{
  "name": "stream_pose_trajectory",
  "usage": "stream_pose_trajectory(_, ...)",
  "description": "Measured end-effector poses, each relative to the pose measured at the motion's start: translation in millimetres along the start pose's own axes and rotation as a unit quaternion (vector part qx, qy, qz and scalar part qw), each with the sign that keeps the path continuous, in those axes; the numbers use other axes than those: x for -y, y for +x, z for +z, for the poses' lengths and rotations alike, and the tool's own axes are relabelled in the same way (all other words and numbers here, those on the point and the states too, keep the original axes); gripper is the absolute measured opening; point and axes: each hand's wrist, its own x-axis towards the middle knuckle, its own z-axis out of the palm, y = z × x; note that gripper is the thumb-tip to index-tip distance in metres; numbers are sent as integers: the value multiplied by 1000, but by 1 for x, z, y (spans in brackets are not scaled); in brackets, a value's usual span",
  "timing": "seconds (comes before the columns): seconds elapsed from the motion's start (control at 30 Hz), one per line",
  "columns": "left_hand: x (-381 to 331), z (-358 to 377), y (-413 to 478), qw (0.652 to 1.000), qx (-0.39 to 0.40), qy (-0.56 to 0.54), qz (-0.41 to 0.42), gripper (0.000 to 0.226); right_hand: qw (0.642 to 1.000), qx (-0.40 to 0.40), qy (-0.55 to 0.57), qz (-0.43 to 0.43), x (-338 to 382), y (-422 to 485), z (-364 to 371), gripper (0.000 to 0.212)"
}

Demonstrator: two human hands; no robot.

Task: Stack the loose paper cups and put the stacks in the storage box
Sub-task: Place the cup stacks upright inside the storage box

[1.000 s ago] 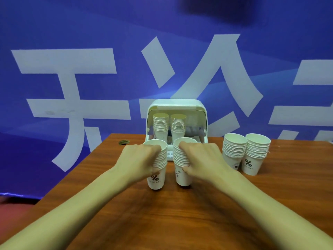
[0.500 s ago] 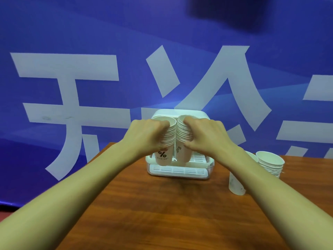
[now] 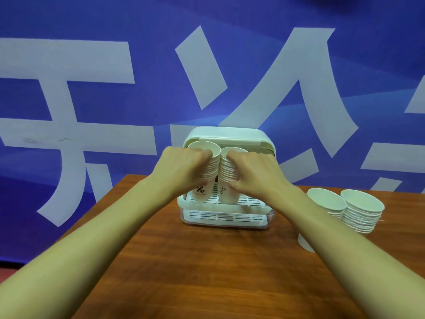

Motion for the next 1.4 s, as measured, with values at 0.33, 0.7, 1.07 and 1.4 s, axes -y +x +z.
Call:
stream_pose_trajectory(0.33, 6, 36, 2, 996, 89, 6, -29, 32, 1000, 23, -5, -11, 3, 2, 34, 27)
stream_pose_trajectory(0.7, 2, 68, 5, 993, 107, -24, -39, 36, 999, 28, -17, 9, 3, -1, 55, 28)
stream_pose_trajectory(1.07, 2, 80, -2, 993, 96, -55, -51, 34, 999, 32, -36, 17, 5, 0, 59, 30)
stream_pose_trajectory(1.4, 5, 74, -6, 992, 84, -74, -63, 43, 999, 33, -6, 27, 3, -2, 49, 46)
